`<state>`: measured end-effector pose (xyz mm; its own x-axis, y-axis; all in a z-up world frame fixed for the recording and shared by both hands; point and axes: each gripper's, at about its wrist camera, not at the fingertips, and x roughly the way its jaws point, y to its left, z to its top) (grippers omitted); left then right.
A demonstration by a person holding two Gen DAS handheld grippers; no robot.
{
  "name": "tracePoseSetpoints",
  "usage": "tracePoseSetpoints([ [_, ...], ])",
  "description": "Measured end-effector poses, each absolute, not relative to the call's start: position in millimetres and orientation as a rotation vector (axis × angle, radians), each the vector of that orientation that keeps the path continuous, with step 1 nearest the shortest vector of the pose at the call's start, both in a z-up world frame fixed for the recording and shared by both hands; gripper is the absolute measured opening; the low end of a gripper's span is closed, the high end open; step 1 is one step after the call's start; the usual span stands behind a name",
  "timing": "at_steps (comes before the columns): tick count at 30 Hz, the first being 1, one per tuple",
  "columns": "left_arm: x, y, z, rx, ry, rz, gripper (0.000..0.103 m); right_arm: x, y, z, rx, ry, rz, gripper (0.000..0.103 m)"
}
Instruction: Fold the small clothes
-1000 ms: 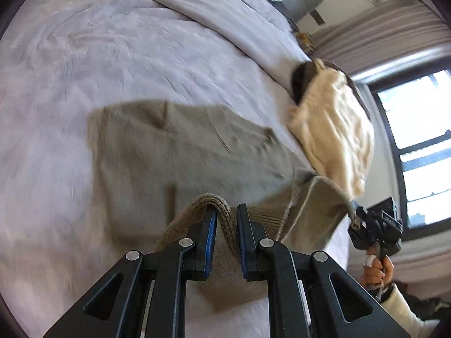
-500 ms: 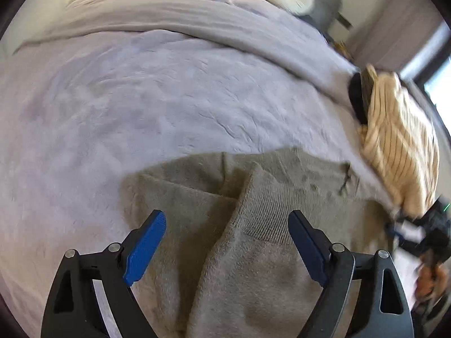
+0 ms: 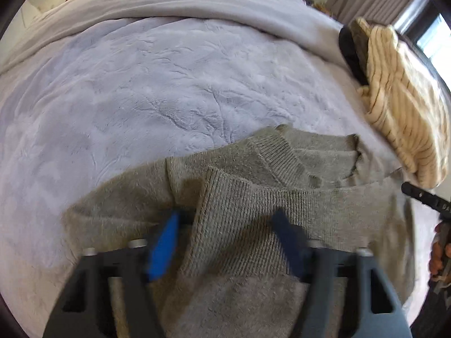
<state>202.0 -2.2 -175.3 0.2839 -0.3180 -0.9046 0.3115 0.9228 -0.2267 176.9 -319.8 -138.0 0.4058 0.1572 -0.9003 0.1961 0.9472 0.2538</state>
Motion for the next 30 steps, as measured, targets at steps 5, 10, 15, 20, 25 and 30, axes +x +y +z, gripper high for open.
tracePoseSetpoints([
  [5,197.8,5.3,-163.9,-0.084,1.211,-0.497,0.009,172.1,-293.4,-116.7,0.177,1.114,-0.086,0.009],
  [10,186.9,28.3,-121.5,-0.120,1.083,-0.496,0.009,172.9,-282.4,-77.4,0.089,1.010,-0.035,0.009],
  [15,214.9,27.0,-139.3,-0.082,1.098,-0.403,0.009,203.7,-301.9,-119.7,0.205,1.114,-0.078,0.009],
  [20,218.6,19.9,-188.0,-0.004,1.142,-0.323,0.010,204.9,-309.9,-160.2,0.289,1.153,-0.107,0.007],
  [25,219.5,21.9,-183.5,0.001,1.139,-0.279,0.030,191.6,-315.0,-147.2,0.227,1.134,-0.195,0.014],
  [30,213.0,46.3,-159.8,0.020,1.104,-0.199,0.054,177.8,-329.6,-128.8,0.233,1.130,-0.252,0.026],
])
